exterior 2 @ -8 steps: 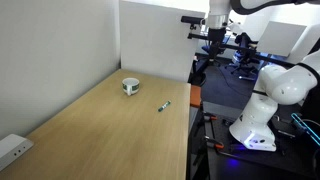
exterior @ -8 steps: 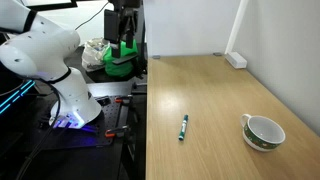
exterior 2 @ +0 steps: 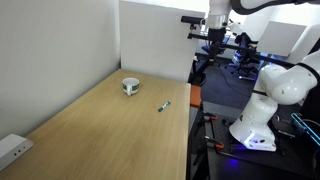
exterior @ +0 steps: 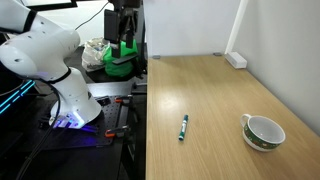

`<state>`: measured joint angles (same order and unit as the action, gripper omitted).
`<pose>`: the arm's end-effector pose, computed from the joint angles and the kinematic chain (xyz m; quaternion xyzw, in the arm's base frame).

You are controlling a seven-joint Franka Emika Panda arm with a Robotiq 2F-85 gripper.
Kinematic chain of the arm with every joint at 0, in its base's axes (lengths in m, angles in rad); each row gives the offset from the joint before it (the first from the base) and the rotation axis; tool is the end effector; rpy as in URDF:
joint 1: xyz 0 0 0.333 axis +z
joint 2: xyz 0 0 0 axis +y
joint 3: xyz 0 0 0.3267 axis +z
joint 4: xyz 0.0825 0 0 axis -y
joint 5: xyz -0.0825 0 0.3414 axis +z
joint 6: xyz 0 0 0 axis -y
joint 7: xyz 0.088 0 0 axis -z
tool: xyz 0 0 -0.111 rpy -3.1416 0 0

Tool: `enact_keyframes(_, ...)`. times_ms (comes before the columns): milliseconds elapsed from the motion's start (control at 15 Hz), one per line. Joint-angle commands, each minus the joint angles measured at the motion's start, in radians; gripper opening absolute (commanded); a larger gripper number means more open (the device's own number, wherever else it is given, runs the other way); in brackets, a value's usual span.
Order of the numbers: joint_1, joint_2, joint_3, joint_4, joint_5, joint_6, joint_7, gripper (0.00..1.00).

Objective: Pick up the marker and place it in the cup

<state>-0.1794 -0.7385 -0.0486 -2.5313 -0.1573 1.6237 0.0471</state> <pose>0.2499 -0.0777 0.5117 0.9875 -0.1181 -0.0892 0.0543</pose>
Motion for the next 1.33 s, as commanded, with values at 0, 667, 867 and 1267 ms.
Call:
enact_keyframes(0,0.020,0.002,-0.017,0.002,-0.013,0.017,0.000,1.00)
enact_keyframes(667,0.039,0.050,-0.096,-0.001,-0.186,0.244,-0.249,1.00)
enact_keyframes(867,0.049,0.070,-0.134,-0.014,-0.237,0.345,-0.348,1.00)
enact_keyframes(1267,0.074,0.112,-0.230,-0.077,-0.235,0.618,-0.572,1.00)
